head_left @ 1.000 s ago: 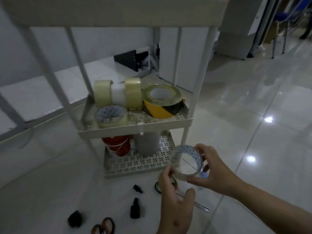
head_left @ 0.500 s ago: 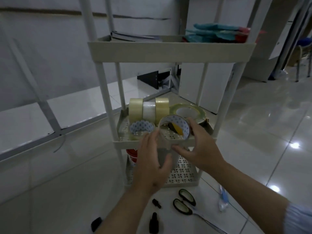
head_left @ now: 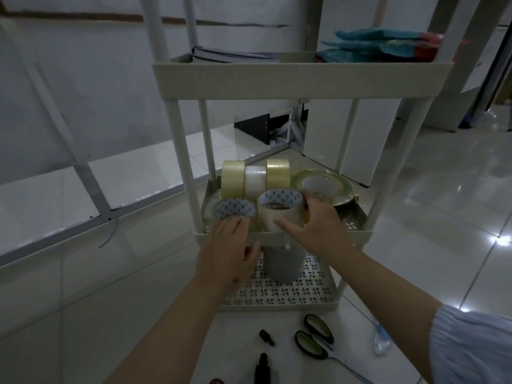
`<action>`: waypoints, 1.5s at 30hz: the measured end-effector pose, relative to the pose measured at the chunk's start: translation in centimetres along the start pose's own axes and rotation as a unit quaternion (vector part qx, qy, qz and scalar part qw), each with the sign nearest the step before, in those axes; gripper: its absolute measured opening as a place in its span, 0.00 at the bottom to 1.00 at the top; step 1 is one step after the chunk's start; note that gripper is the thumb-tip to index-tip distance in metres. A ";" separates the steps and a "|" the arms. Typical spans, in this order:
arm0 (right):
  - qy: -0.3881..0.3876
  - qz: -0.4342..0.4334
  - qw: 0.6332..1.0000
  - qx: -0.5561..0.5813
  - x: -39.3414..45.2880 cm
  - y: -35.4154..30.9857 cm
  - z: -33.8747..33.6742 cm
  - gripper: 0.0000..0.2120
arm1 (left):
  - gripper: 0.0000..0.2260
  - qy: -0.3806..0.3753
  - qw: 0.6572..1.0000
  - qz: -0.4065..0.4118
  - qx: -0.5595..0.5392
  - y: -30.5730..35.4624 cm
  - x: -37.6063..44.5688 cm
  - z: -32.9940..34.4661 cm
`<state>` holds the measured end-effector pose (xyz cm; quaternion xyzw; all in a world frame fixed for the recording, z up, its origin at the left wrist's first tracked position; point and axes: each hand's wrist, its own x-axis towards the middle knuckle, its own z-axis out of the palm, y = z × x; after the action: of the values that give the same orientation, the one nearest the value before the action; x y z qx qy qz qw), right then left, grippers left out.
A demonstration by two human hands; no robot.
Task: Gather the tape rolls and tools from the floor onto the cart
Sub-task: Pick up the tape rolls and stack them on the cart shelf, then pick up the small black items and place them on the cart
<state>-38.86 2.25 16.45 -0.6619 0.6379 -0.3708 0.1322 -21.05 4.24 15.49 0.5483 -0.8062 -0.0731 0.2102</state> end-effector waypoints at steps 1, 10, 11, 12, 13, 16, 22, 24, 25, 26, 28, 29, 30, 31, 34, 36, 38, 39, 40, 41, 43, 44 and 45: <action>0.001 -0.001 1.000 0.003 0.1 -0.2 0.3 0.30 | 0.22 0.008 1.000 -0.002 0.004 -0.2 -0.1 0.1; 0.028 0.012 0.998 -0.050 -0.3 -1.1 2.2 0.36 | 0.32 0.047 0.999 -0.017 -0.003 -1.1 -0.7 1.1; 0.019 0.018 0.999 -0.036 -0.5 -1.0 2.3 0.36 | 0.34 0.040 0.999 -0.014 0.004 -1.2 -0.7 1.3; 0.013 0.019 0.999 -0.028 -0.6 -0.9 2.5 0.35 | 0.35 0.033 0.999 -0.011 0.010 -1.2 -0.7 1.5; 0.010 0.016 0.999 -0.029 -0.7 -0.8 2.5 0.35 | 0.36 0.027 0.999 -0.009 0.015 -1.1 -0.8 1.6; -0.005 0.019 0.999 -0.042 -0.6 -0.6 2.4 0.35 | 0.37 0.011 0.999 -0.012 0.031 -0.8 -0.8 1.9; -0.061 0.036 0.991 -0.112 -0.5 -1.3 2.5 0.30 | 0.34 -0.004 0.999 -0.014 0.036 -0.8 -0.7 1.7; -0.073 0.040 0.988 -0.133 -0.3 -1.5 2.5 0.31 | 0.32 -0.013 0.999 -0.020 0.044 -0.7 -0.6 1.6; -0.079 0.043 0.985 -0.144 -0.3 -1.6 2.5 0.31 | 0.30 -0.015 0.998 -0.023 0.049 -0.6 -0.5 1.6; -0.086 0.045 0.983 -0.154 -0.2 -1.7 2.5 0.31 | 0.29 -0.018 0.998 -0.026 0.054 -0.4 -0.4 1.6; -0.107 0.047 0.978 -0.170 -0.1 -1.8 2.5 0.32 | 0.29 -0.020 0.998 -0.032 0.058 -0.1 -0.3 1.5; -0.117 0.047 0.976 -0.176 -0.1 -1.8 2.4 0.32 | 0.29 -0.021 0.998 -0.036 0.056 0.1 -0.2 1.6; -0.126 0.047 0.974 -0.181 0.0 -1.8 2.2 0.32 | 0.29 -0.022 0.997 -0.041 0.054 0.2 -0.2 1.5; -0.135 0.046 0.973 -0.184 0.0 -1.8 2.1 0.32 | 0.29 -0.021 0.997 -0.045 0.053 0.3 -0.1 1.6; -0.162 0.041 0.966 -0.198 0.1 -1.7 1.5 0.32 | 0.29 -0.010 0.997 -0.047 0.066 0.6 -0.3 1.7; -0.171 0.041 0.963 -0.205 0.2 -1.6 1.2 0.32 | 0.31 -0.006 0.996 -0.050 0.068 0.9 -0.7 2.0; -0.156 0.047 0.968 -0.189 0.3 -1.5 1.1 0.32 | 0.33 -0.006 0.997 -0.049 0.052 1.0 -1.3 2.5; -0.135 0.045 0.975 -0.174 0.2 -1.5 1.1 0.32 | 0.33 -0.005 0.998 -0.043 0.043 1.1 -1.6 2.8; -0.103 0.034 0.981 -0.162 0.0 -1.3 1.1 0.31 | 0.33 -0.001 0.999 -0.035 0.037 1.1 -2.0 3.1; -0.063 0.007 0.985 -0.158 -0.4 -1.2 1.1 0.30 | 0.34 0.002 0.999 -0.028 0.032 1.1 -2.5 3.3; 0.021 -0.097 0.978 -0.183 -1.5 -0.5 0.9 0.27 | 0.35 0.018 1.000 -0.016 0.010 1.0 -3.4 4.0; 0.052 -0.152 0.967 -0.198 -2.1 0.0 0.8 0.26 | 0.36 0.029 1.000 -0.011 -0.004 0.9 -3.8 4.4; 0.067 -0.191 0.958 -0.202 -2.9 0.5 0.7 0.25 | 0.36 0.037 0.999 -0.007 -0.018 0.8 -4.3 4.8</action>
<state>-38.53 4.67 14.66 -0.7580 0.5686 -0.2958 -0.1209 -22.40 7.94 10.37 0.5522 -0.7927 -0.0684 0.2491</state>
